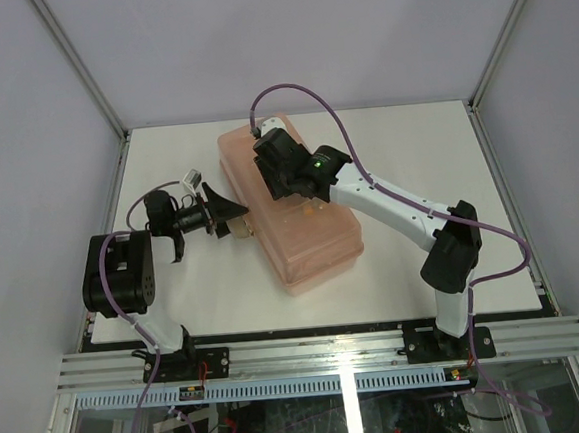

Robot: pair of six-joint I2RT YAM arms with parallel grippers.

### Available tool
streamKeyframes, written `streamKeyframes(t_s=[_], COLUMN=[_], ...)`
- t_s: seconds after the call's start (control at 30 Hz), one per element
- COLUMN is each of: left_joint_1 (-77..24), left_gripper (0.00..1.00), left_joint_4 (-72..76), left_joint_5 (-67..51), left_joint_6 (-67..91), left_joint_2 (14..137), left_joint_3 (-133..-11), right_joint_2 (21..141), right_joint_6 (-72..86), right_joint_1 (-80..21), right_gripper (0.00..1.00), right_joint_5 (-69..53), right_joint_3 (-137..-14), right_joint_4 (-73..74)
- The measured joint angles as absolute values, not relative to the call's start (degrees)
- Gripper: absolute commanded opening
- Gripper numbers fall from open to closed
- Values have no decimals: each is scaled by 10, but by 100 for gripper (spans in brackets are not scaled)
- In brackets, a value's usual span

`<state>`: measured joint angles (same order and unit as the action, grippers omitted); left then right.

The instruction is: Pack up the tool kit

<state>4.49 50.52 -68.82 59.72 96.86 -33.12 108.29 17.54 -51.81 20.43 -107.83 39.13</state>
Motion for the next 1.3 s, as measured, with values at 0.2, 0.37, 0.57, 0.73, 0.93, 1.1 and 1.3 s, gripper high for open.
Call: streamKeyframes(t_s=[0.2, 0.37, 0.57, 0.73, 0.93, 1.1, 1.3], left_joint_1=[45, 43, 42, 42, 41, 41, 41], left_gripper=[100, 100, 100, 100, 100, 100, 100], left_joint_4=[469, 427, 368, 270, 170, 134, 110], left_joint_5=[-683, -671, -668, -662, -651, -643, -638], left_joint_6=[587, 568, 544, 496, 442, 423, 412], left_joint_2=[945, 917, 903, 884, 866, 858, 850], left_joint_3=[-331, -331, -347, -374, -406, -416, -424], right_joint_2=[1083, 1083, 1083, 1083, 1082, 1079, 1075], right_joint_6=[175, 175, 175, 173, 171, 171, 169], right_joint_1=[-518, -518, -518, -518, -518, -518, -518], right_gripper=[50, 50, 50, 50, 50, 51, 51], right_joint_5=[204, 204, 204, 205, 206, 206, 206], right_joint_3=[-1078, -1078, -1078, -1078, -1073, -1068, -1058], right_joint_4=[391, 391, 391, 390, 382, 375, 364])
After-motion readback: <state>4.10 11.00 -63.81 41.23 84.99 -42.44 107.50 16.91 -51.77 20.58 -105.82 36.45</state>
